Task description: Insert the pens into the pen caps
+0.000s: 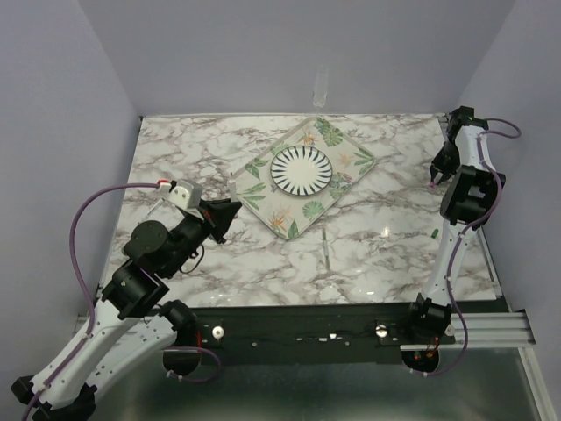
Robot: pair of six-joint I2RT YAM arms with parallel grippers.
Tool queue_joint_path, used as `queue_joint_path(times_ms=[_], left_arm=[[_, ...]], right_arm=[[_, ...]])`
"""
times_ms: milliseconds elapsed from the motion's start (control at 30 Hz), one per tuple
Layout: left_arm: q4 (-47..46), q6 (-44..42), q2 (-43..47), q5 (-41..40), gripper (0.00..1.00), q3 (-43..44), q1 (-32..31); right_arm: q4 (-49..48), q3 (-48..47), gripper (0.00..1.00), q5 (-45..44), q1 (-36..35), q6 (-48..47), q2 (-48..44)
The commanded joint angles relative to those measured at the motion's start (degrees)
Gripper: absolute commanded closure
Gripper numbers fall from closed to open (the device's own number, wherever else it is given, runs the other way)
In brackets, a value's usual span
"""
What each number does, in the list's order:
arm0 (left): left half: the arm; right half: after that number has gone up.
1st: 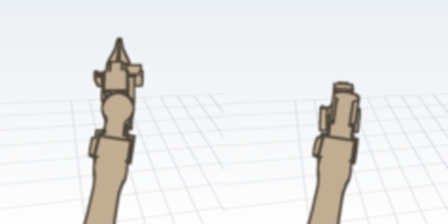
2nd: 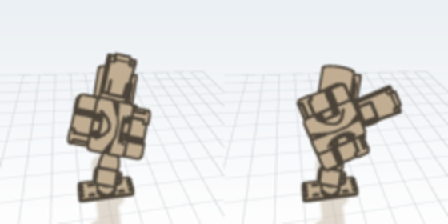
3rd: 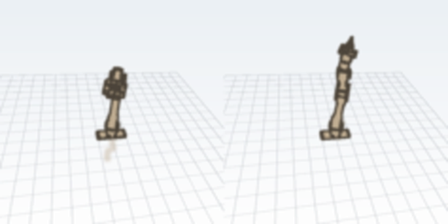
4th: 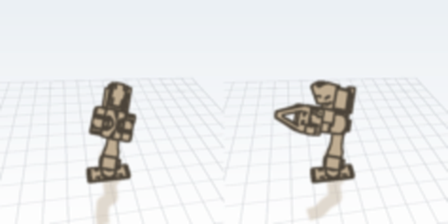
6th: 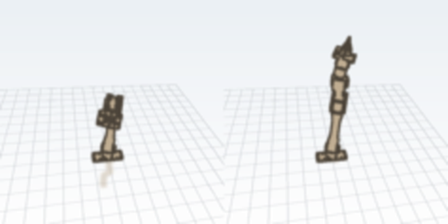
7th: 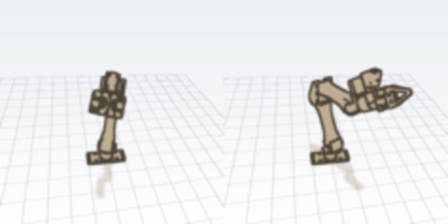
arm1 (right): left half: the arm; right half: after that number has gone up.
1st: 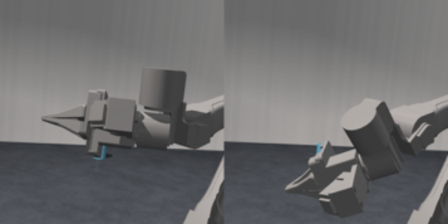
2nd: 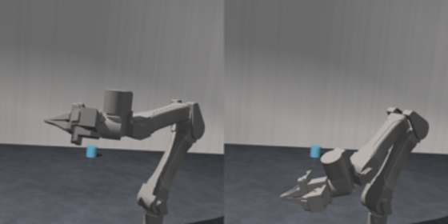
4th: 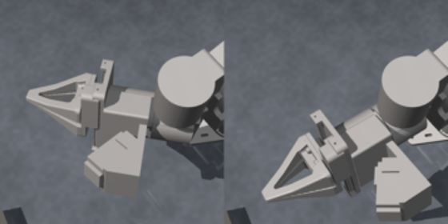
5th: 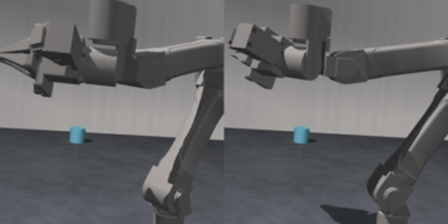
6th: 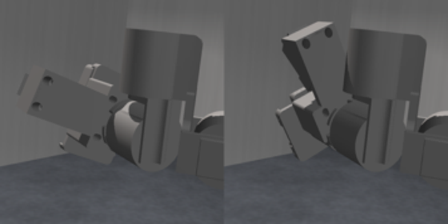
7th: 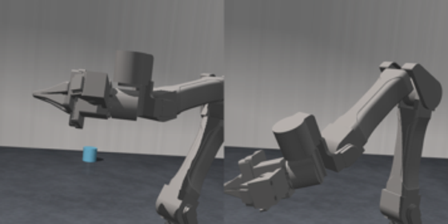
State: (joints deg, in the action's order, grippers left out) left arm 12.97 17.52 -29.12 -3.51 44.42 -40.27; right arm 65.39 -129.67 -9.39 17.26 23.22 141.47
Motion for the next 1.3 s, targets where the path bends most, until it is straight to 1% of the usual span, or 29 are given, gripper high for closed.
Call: queue_joint_path(times_ms=[0,300,400,433,567,767,933,1100,1267], left_arm=[[-0.14,-0.99,-0.32,-2.03,1.00,0.05,-0.42],[-0.05,-1.17,-0.14,-2.64,1.00,-0.04,-0.42],[-0.05,-1.26,-0.14,-2.91,1.00,-0.04,-0.42],[-0.05,-1.26,-0.32,-2.91,1.00,-0.04,-0.42],[-0.05,-1.35,-0.32,-2.82,1.00,-0.04,-0.42],[0.04,-1.26,-0.32,-3.08,1.00,-0.04,-0.42],[-0.05,-1.26,-0.32,-3.00,1.00,-0.04,-0.42],[0.03,-1.43,-0.23,-3.08,1.00,0.05,-0.42],[0.03,-1.52,-0.06,-3.52,1.00,-0.04,-0.42]], right_arm=[[-2.81,1.70,0.68,-0.98,0.15,-0.29,-1.11],[-1.40,-0.76,0.67,-0.81,-0.03,-0.81,0.30],[-2.98,0.29,0.66,2.52,-0.12,-2.29,0.04],[-4.29,0.47,0.66,5.14,-0.38,-2.91,0.12],[-3.69,-0.23,0.67,3.15,-0.91,-1.96,0.47],[-3.77,0.12,0.68,2.88,-1.00,-1.78,0.30],[-2.81,-1.20,0.68,2.53,-1.17,-2.13,1.09],[-1.23,-3.04,0.67,0.95,-1.17,-0.37,1.79],[-0.52,-3.31,0.70,0.16,-1.35,0.42,1.88]])
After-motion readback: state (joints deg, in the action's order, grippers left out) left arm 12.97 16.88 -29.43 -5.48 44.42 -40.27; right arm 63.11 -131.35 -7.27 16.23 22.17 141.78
